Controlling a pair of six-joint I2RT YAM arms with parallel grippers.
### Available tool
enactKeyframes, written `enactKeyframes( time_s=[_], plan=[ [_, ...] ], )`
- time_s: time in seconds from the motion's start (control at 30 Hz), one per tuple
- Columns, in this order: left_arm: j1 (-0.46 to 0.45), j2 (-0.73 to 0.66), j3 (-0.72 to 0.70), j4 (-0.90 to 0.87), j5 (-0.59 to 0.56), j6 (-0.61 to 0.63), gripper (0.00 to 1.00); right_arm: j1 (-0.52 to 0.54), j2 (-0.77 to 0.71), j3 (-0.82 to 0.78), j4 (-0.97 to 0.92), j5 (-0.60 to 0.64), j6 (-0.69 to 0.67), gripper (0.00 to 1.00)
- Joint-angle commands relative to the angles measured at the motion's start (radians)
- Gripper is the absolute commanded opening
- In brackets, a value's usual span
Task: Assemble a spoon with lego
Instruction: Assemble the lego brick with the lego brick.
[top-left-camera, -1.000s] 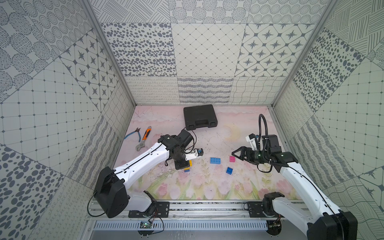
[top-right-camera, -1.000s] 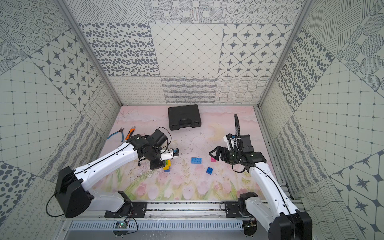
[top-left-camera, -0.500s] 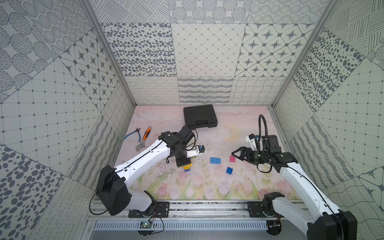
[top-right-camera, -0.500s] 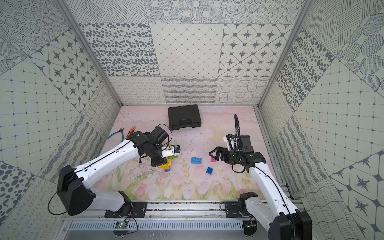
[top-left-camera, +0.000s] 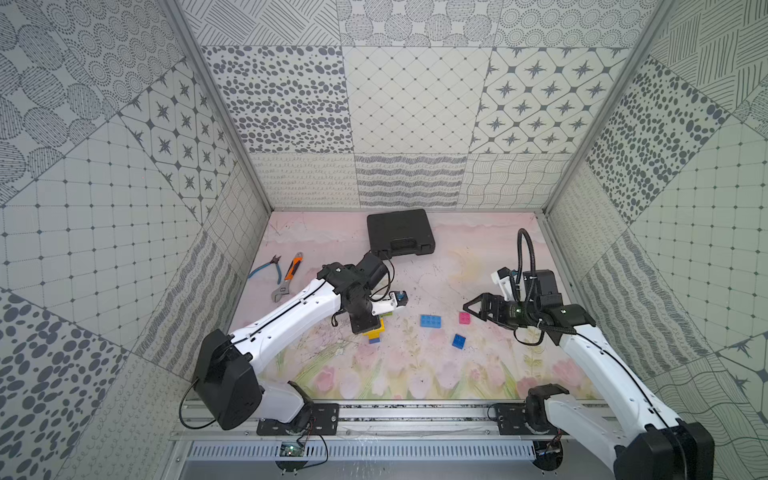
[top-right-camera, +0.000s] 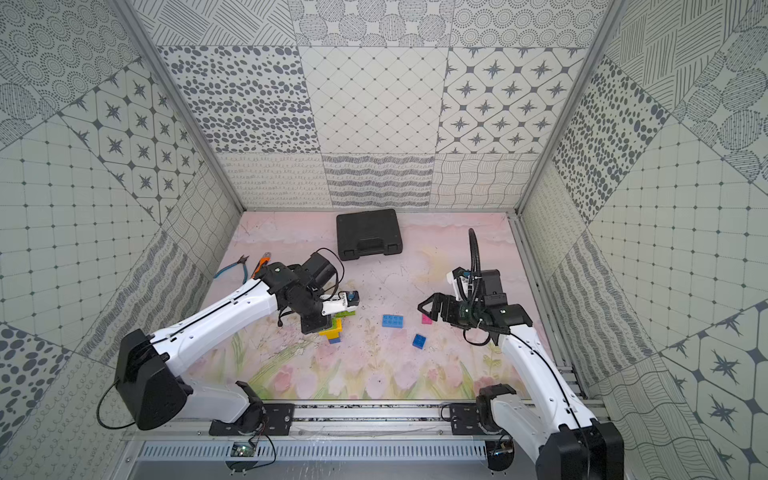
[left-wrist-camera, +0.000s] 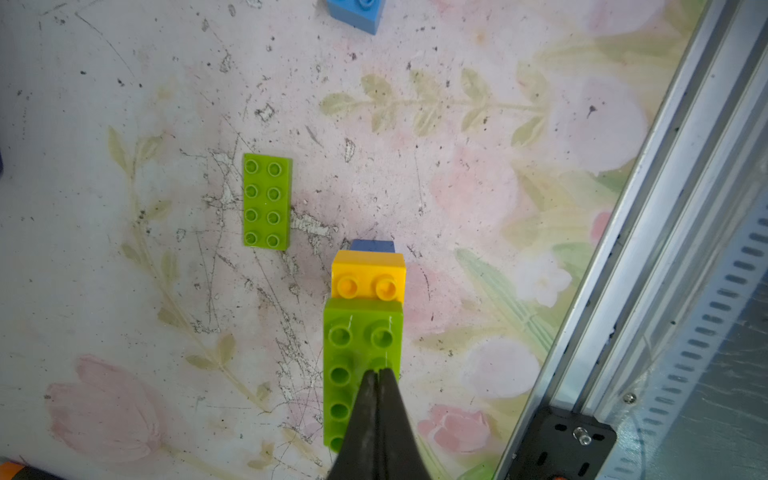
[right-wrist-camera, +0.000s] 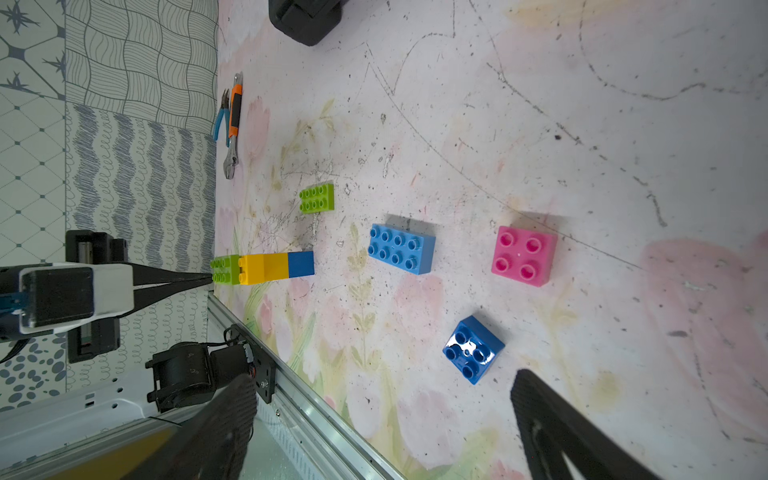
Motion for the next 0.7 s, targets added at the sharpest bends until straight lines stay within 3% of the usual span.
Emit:
enactKeyframes(
  time_s=[0.0,0.67],
  plan=[
    [0.012,0.009,-0.013,-0.004,-0.020,-0.004,0.00,0.003,-0.005,-0.010,0.035,0.002,-0.008,0.98],
    [0.031,0.023,-0.041,-0.001,0.049,-0.014,0.00,0.003,0.003,-0.014,0.051,0.007,-0.016,0.98]
  ],
)
